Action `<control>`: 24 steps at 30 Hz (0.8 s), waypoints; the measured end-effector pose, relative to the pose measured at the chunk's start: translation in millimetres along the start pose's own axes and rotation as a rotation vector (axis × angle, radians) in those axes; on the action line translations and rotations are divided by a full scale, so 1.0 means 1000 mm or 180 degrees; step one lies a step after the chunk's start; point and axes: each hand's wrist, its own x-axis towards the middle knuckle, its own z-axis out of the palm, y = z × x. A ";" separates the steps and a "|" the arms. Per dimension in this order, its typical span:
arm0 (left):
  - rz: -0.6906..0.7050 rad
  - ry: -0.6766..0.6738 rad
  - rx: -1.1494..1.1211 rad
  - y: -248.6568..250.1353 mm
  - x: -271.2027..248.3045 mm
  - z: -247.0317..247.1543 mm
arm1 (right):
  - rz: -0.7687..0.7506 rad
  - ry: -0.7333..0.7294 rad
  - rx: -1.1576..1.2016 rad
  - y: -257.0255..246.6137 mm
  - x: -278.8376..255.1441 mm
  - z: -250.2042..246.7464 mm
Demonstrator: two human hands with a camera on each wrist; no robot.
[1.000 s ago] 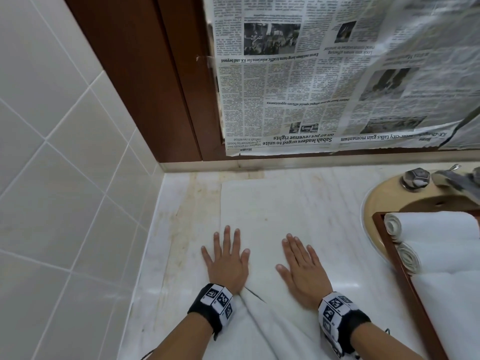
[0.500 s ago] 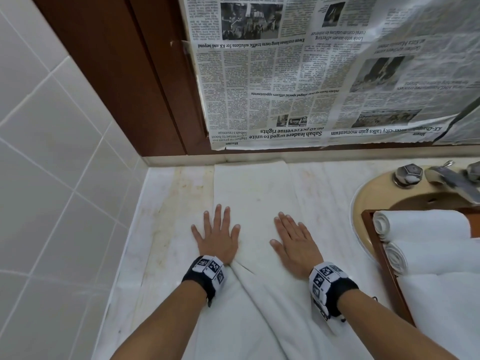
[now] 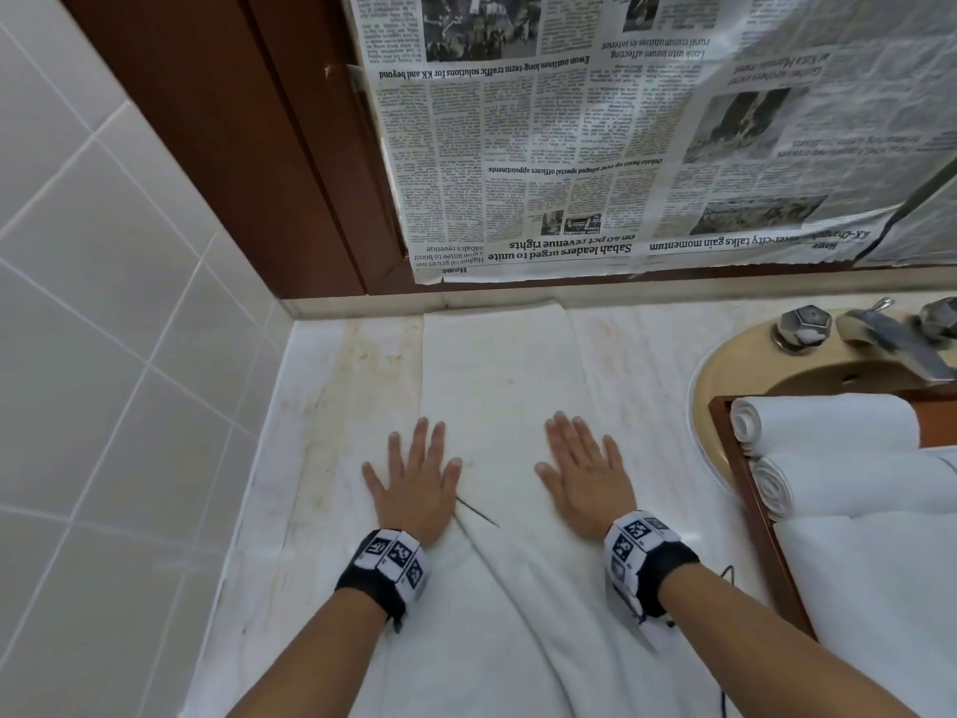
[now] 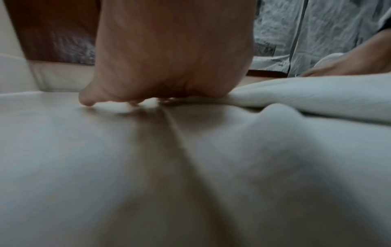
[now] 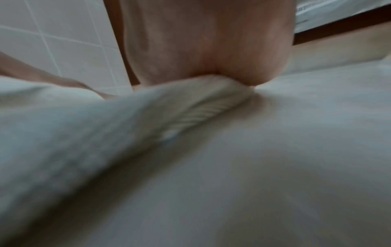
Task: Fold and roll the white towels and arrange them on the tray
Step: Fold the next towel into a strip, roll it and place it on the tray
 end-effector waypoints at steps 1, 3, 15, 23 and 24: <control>-0.0074 0.0012 -0.0059 -0.007 -0.001 -0.002 | 0.0156 -0.0010 0.0052 0.008 -0.002 -0.001; -0.0235 0.0077 -0.0206 -0.015 -0.007 -0.006 | 0.0434 0.0065 0.0197 0.016 -0.010 -0.003; -0.0074 0.0939 -0.0623 -0.001 -0.039 0.010 | 0.0257 0.0145 0.0148 0.009 -0.038 0.006; -0.0506 0.0541 -0.1173 0.002 -0.034 -0.008 | -0.0592 0.0071 0.0993 -0.047 -0.083 -0.003; -0.0545 0.0516 -0.1282 0.000 -0.032 -0.010 | -0.0574 -0.0133 0.0936 -0.054 -0.090 -0.001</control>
